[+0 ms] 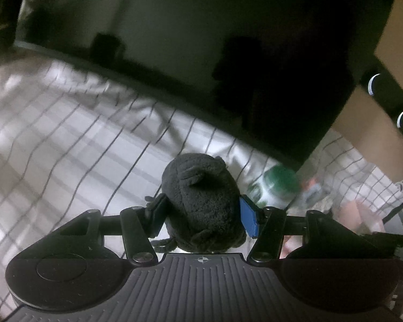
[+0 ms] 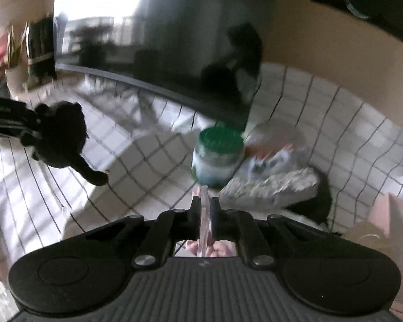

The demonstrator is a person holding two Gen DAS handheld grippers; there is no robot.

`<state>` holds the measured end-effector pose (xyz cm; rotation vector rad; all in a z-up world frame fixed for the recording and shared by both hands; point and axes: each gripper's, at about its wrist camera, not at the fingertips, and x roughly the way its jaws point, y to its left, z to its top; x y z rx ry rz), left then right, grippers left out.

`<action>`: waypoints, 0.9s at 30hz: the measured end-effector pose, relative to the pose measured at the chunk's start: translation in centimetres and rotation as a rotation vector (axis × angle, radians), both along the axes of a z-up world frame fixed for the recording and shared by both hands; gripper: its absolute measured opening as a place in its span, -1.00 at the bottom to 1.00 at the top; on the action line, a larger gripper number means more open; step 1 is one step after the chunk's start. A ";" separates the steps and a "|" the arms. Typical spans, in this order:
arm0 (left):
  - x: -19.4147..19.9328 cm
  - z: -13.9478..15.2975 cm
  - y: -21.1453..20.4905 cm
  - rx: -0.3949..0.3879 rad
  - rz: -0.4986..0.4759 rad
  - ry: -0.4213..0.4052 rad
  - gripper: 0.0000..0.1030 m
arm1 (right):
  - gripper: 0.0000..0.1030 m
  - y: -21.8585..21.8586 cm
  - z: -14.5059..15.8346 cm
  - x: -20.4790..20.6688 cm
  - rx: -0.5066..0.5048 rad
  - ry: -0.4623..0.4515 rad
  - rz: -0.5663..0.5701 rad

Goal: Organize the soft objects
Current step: 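Carry the black plush toy with the left tool into the pink box and release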

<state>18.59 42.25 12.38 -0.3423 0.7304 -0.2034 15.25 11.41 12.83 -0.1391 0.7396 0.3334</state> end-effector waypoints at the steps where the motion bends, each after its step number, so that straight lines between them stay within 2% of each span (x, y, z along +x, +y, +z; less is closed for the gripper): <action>1: 0.0 0.6 -0.4 -0.004 -0.005 -0.017 0.21 | -0.87 -0.8 0.6 0.0 0.032 0.005 -0.003; 4: -0.1 1.4 -1.4 -0.026 -0.018 -0.035 0.21 | -0.87 -3.0 1.8 -0.3 0.112 0.023 -0.017; 11: 0.2 2.1 -3.9 -0.014 -0.061 -0.032 0.21 | -0.87 -6.3 4.0 -0.9 0.146 0.005 -0.058; 18: 1.3 3.2 -7.5 -0.005 -0.100 -0.045 0.21 | -0.87 -11.6 7.5 -0.4 0.134 -0.069 -0.132; 24: 2.7 6.7 -13.9 0.022 -0.197 -0.126 0.21 | -0.87 -18.5 10.9 -0.4 0.125 -0.161 -0.234; 27: 3.7 8.3 -18.6 0.056 -0.270 -0.159 0.21 | -0.87 -22.0 11.6 -1.1 0.120 -0.195 -0.291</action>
